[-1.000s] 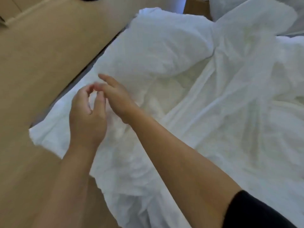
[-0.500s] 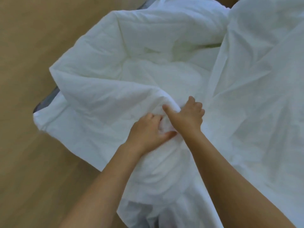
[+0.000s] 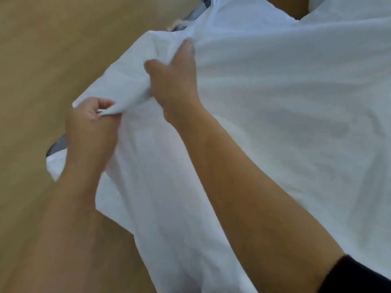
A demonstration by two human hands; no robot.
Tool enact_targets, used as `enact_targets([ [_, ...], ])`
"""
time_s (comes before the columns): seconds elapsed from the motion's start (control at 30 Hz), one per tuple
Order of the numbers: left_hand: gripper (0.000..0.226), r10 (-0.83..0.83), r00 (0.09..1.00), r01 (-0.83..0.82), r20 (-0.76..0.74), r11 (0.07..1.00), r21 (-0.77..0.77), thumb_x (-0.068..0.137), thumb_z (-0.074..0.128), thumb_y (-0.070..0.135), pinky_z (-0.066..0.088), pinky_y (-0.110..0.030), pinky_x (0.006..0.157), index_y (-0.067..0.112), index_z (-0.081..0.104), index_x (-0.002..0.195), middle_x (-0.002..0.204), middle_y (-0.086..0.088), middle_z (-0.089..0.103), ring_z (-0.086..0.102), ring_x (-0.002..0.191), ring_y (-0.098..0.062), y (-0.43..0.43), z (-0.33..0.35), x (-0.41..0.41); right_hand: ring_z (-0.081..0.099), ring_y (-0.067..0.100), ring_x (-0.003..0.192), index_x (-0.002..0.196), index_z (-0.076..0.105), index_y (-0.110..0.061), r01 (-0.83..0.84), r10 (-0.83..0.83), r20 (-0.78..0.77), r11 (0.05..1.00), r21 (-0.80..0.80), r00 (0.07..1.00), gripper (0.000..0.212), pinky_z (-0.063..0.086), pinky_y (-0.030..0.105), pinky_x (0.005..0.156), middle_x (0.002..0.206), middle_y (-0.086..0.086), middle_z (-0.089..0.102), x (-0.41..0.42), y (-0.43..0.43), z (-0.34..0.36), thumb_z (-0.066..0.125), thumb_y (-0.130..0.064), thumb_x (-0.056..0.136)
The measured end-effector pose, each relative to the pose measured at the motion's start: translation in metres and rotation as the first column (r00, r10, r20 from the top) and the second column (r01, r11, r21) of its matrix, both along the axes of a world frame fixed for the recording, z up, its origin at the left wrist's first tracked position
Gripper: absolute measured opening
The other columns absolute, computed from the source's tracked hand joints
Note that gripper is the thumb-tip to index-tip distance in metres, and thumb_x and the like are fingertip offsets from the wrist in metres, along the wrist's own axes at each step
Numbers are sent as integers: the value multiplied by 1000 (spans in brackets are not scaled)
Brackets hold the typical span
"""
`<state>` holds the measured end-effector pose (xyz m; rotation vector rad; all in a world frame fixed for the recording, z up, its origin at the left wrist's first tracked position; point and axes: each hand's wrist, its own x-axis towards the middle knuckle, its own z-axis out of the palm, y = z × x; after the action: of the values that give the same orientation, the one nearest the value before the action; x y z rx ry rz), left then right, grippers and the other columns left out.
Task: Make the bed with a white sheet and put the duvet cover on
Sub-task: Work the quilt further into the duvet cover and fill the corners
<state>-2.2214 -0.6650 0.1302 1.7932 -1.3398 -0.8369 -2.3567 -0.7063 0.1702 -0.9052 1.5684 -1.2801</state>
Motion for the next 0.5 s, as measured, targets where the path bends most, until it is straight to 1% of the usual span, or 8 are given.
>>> enact_targets([
  [0.07, 16, 101, 979, -115, 179, 991, 68, 83, 54, 31, 44, -31, 66, 21, 65, 90, 86, -6, 67, 61, 81, -28, -26, -12, 36, 50, 21, 95, 131, 31, -3, -243, 229, 145, 966, 86, 963, 48, 46, 32, 81, 105, 8, 47, 34, -17, 6, 51, 0, 88],
  [0.1, 20, 104, 955, -149, 277, 978, 148, 88, 53, 28, 42, -36, 70, 13, 62, 97, 97, -16, 65, 59, 88, -35, -30, -24, 46, 49, 23, 106, 137, 27, -9, -358, 335, 162, 923, 144, 928, 52, 44, 33, 88, 118, 9, 47, 41, -16, -1, 53, -6, 91],
  [0.17, 34, 52, 907, -197, 419, 930, 310, 89, 56, 29, 42, -39, 82, 6, 53, 115, 118, -21, 57, 54, 105, -38, -23, -46, 49, 37, 22, 130, 148, 17, -15, -483, 487, 39, 848, 219, 872, 67, 34, 31, 102, 145, 9, 35, 38, 9, -26, 55, -17, 93],
  [0.2, 47, 19, 895, -187, 446, 924, 335, 87, 60, 29, 41, -43, 91, 5, 47, 125, 127, -20, 51, 48, 115, -38, -17, -54, 43, 36, 20, 132, 148, 21, -15, -483, 501, -35, 848, 217, 865, 66, 31, 27, 101, 147, 8, 34, 31, 26, -39, 56, -19, 93],
  [0.27, 62, -15, 892, -127, 452, 951, 282, 84, 63, 27, 34, -49, 102, 6, 37, 136, 138, -21, 38, 37, 127, -39, -1, -61, 18, 43, 17, 126, 142, 35, -15, -434, 470, -157, 874, 218, 868, 54, 31, 20, 94, 140, 6, 44, 12, 61, -61, 56, -21, 93],
  [0.33, 60, -77, 907, -23, 414, 973, 231, 85, 62, 22, 29, -45, 105, 5, 38, 137, 139, -22, 36, 34, 128, -38, 22, -64, -22, 46, 17, 121, 136, 43, -13, -389, 452, -260, 884, 261, 853, 45, 32, 20, 95, 132, 5, 50, -17, 97, -79, 54, -19, 92],
  [0.4, 54, -228, 909, 162, 348, 964, 210, 86, 59, 18, 27, -37, 105, 6, 41, 136, 139, -19, 38, 33, 128, -33, 52, -65, -74, 48, 16, 118, 130, 50, -9, -351, 414, -336, 907, 234, 846, 39, 35, 22, 99, 128, 5, 53, -55, 133, -88, 53, -15, 92],
  [0.5, 48, -388, 875, 368, 289, 922, 122, 86, 58, 12, 30, -32, 102, 6, 47, 132, 134, -15, 42, 39, 124, -31, 98, -60, -145, 50, 13, 106, 119, 58, -8, -277, 326, -449, 945, 173, 832, 29, 35, 17, 88, 116, 3, 57, -117, 182, -90, 53, -14, 91],
])
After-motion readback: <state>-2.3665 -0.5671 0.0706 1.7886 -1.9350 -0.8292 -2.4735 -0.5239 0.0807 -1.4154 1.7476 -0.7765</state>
